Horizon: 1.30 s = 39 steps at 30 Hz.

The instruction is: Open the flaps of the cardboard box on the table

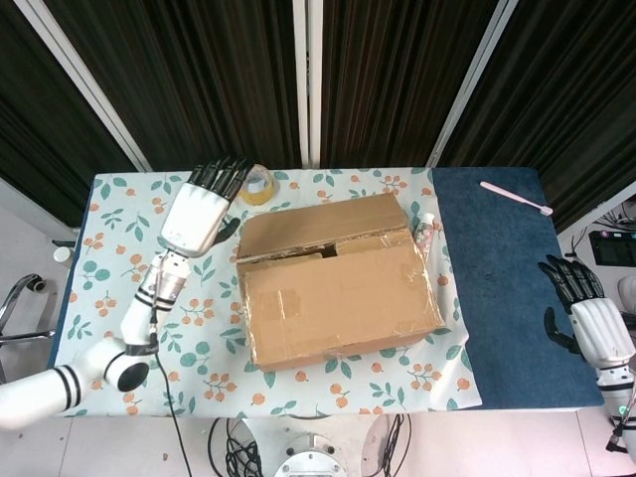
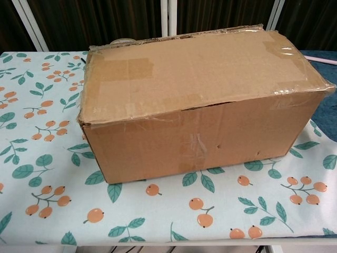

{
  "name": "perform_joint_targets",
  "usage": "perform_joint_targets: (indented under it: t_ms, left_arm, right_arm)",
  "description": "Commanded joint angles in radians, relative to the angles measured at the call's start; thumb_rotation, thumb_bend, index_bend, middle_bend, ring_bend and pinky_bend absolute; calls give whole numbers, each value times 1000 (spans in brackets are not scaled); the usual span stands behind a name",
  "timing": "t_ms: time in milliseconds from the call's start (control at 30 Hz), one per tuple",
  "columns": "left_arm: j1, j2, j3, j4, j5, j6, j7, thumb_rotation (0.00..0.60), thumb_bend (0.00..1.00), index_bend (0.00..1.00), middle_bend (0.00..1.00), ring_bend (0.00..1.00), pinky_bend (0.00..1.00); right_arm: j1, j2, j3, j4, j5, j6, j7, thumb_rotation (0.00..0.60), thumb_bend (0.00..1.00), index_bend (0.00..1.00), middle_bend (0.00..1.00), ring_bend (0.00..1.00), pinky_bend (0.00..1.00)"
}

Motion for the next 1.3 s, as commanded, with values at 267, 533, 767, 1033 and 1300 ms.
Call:
perform_joint_targets:
  t_ms: [267,533,767,1033,1300]
  left_arm:
    - [265,246,207,-146,72,103,-270,430,0,86,116,97,199]
    - [404,211,302,-47,143,247,-388,424,0,89,118,96,199]
    - [478,152,338,70,177,328,-502,405,0,88,121,97,199]
    - [508,156,347,101,196,350,-541,403,0,88,122,97,199]
    - [517,160,340,95,208,357,-553,404,0,89,121,97,199]
  right_arm:
    - [238,254,74,-462,-105,-199,-191,600,763,0,102,0,0]
    - [444,298,161,-656,42,-520,-313,600,847,0,177,0,0]
    - [625,265,223,-664,281,-793,-360,600,846,9,170,0,0]
    - [760,215,224,-604,508,-946,-425,600,848,108,168,0,0]
    - [834,155,187,-553,618,-960,-501,600,848,171,159,0,0]
